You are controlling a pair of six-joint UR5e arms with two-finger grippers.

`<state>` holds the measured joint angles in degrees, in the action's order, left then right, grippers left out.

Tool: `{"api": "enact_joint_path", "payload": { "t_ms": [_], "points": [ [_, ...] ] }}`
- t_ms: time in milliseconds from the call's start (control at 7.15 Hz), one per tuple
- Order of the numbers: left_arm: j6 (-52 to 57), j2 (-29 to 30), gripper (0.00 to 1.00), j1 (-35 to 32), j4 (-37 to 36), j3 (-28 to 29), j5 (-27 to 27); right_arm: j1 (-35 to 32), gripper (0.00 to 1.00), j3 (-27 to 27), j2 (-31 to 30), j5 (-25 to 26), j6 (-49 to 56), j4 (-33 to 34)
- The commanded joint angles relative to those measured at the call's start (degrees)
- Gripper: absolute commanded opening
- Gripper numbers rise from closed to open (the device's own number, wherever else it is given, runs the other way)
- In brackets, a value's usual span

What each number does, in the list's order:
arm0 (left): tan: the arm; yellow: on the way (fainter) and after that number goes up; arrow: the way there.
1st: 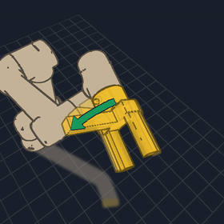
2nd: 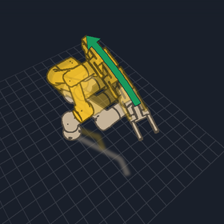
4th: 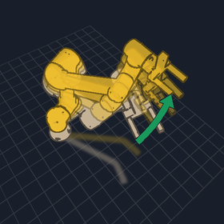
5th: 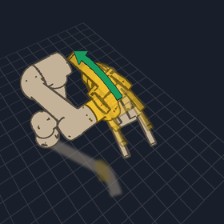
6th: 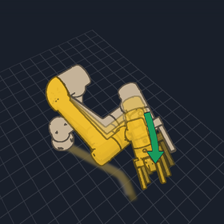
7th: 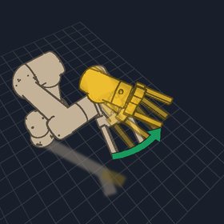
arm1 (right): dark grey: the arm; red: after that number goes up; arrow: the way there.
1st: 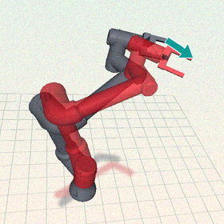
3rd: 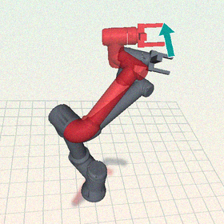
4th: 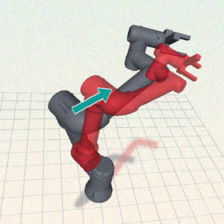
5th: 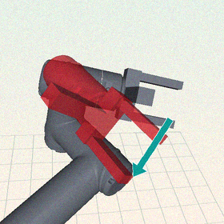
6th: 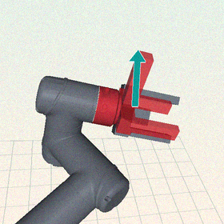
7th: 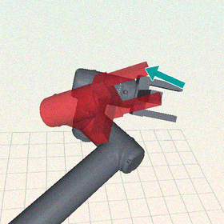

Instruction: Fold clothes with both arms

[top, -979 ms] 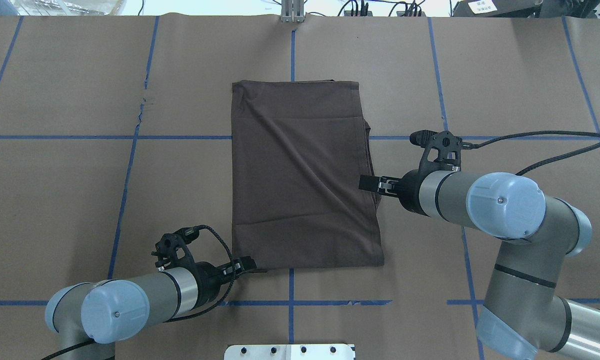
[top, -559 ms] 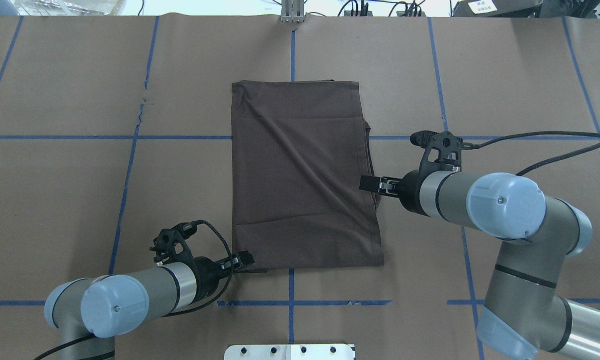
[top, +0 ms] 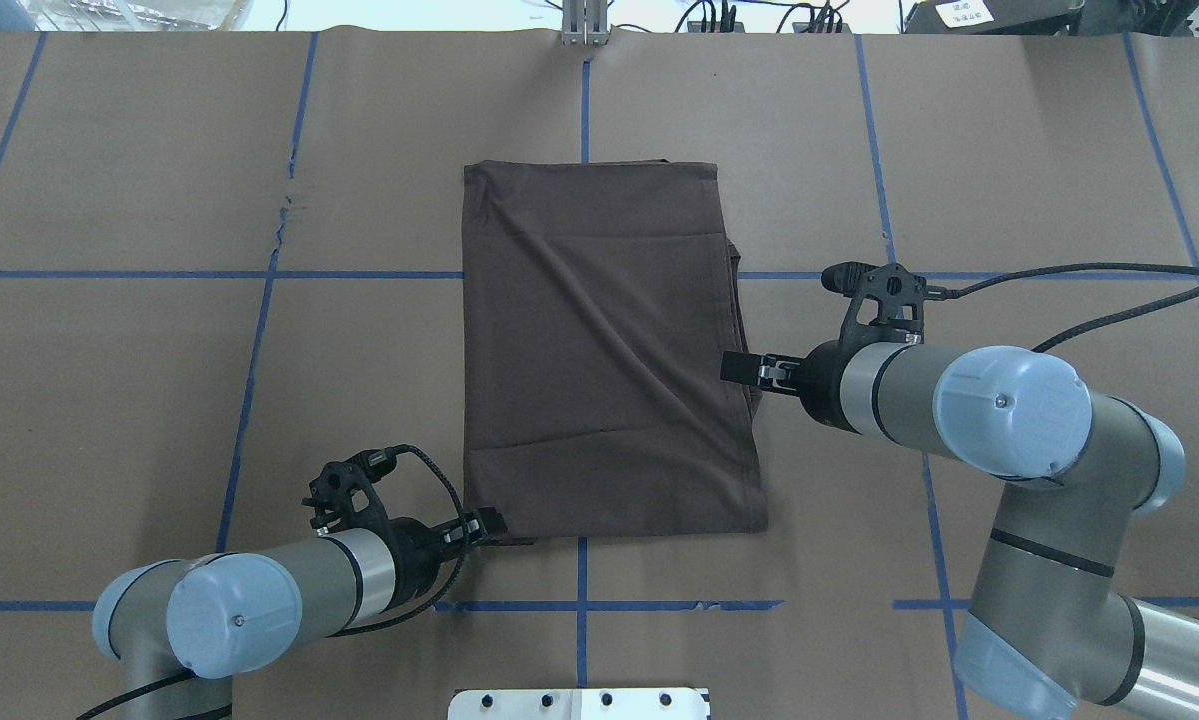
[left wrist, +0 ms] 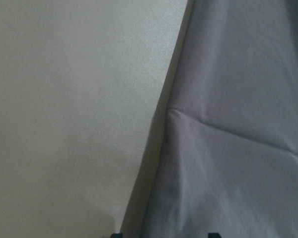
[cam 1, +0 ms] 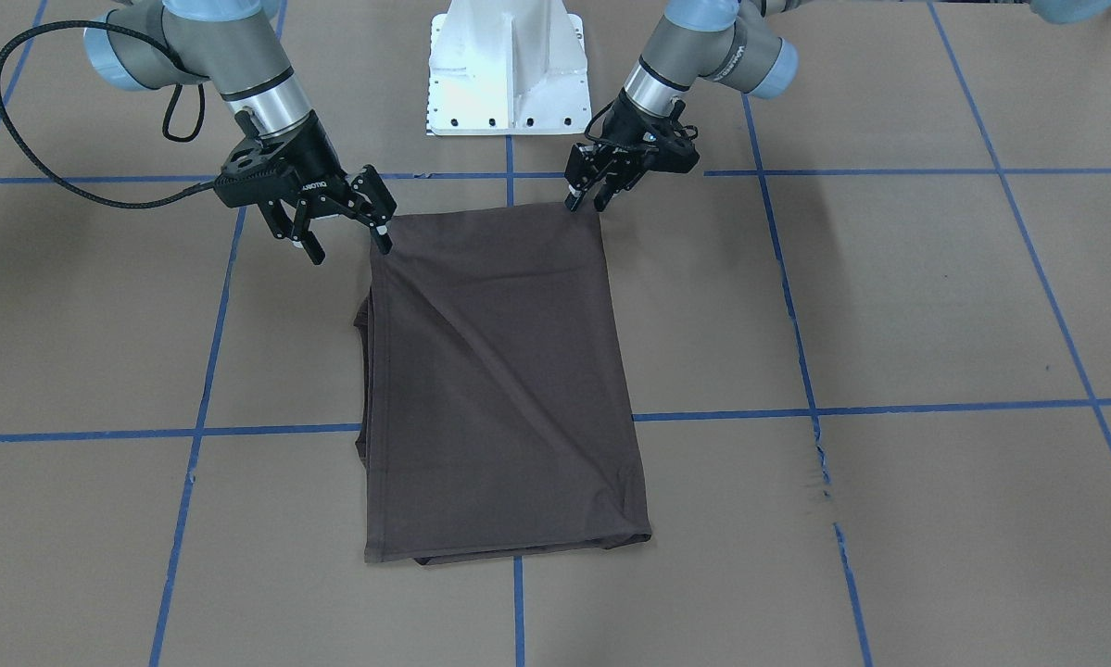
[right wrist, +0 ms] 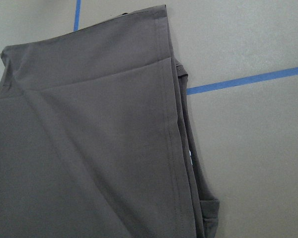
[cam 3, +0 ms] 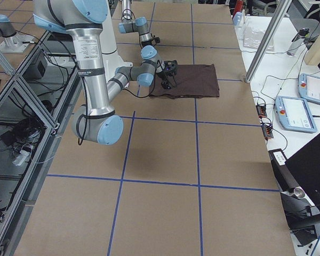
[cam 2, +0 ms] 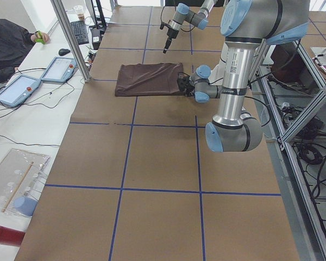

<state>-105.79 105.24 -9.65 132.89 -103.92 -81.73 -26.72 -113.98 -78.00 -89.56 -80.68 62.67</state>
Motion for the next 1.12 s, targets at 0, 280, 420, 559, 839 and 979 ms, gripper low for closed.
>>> {"api": "enact_joint_path", "payload": {
  "t_ms": [0,280,420,559,839,979],
  "points": [
    [-0.1,0.6,0.29,-0.1,0.0,-0.1,0.1,0.0,1.00,0.0,0.0,0.0,0.0,0.0],
    [0.0,0.6,0.00,-0.1,0.0,-0.1,0.1,0.0,1.00,0.1,0.0,0.1,0.0,0.0],
    [0.0,0.6,0.00,-0.1,0.0,-0.2,0.1,0.0,1.00,0.2,-0.1,0.1,0.0,0.0],
    [0.0,0.5,0.00,-0.1,0.0,-0.1,0.1,0.2,0.99,0.2,0.1,0.2,-1.6,0.5],
    [0.0,0.5,0.00,-0.2,0.0,-0.1,0.1,1.5,0.89,-2.7,7.9,0.0,-17.8,20.2],
    [0.0,0.5,0.00,-0.2,0.0,-0.1,0.1,3.8,0.83,-2.9,11.8,0.1,-26.6,28.1]
  ]
}}
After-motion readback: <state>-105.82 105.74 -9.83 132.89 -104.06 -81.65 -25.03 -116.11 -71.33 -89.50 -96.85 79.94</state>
